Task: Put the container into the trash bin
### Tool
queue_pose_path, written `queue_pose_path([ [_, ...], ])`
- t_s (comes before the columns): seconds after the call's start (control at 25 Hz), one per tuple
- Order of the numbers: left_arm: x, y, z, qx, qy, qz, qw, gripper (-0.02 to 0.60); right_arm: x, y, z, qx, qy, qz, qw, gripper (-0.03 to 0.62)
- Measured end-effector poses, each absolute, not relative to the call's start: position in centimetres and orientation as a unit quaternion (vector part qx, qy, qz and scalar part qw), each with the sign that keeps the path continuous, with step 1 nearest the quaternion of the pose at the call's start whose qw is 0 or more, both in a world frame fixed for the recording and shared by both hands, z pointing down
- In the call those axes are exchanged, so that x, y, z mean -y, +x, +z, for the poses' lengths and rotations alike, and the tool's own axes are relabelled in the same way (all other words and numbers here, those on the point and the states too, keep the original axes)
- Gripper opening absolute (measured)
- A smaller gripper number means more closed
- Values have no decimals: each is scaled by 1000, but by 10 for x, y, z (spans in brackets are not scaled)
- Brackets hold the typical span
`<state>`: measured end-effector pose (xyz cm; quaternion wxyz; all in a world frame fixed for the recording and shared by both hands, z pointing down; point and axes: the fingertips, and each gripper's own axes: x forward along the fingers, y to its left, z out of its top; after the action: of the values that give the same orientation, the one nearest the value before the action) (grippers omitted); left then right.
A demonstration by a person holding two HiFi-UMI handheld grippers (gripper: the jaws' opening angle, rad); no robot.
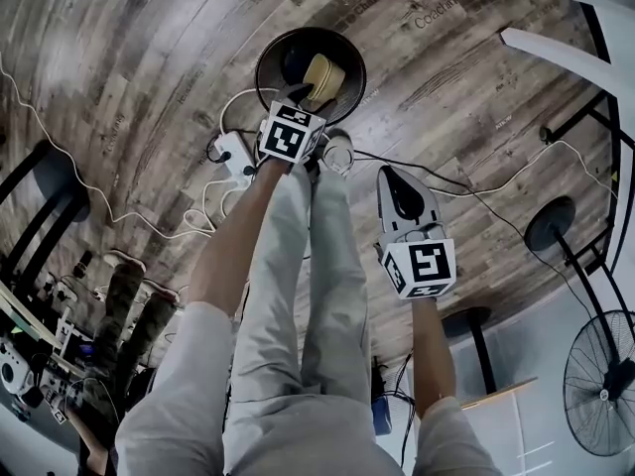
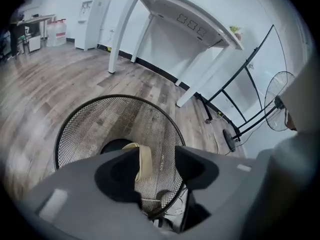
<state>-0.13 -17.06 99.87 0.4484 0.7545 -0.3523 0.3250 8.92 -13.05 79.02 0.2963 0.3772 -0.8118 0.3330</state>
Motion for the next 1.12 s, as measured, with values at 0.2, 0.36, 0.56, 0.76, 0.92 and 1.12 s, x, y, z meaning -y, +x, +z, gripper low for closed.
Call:
queue_pose_path([
  [0.2, 175, -2, 972, 357, 772, 309, 426, 219, 131, 79, 783, 816, 374, 329, 294, 15],
  [0.36, 179, -6, 946, 365, 784, 295, 406, 191, 133, 71, 777, 821, 369, 325, 291, 15],
  [0.56, 178, -19, 916, 381, 788, 277, 397, 117, 139, 61, 769, 825, 365, 319, 291, 14],
  [0.76, 172, -34, 884, 399, 787, 266, 389, 59, 143, 56, 758, 831, 361, 312, 287, 15],
  [0.92, 170, -44, 856, 412, 786, 247, 388, 25, 148, 50, 750, 834, 357, 306, 287, 15],
  [1.12, 170, -53, 818, 426, 789, 226, 382, 12, 153, 39, 738, 840, 350, 299, 286, 15],
])
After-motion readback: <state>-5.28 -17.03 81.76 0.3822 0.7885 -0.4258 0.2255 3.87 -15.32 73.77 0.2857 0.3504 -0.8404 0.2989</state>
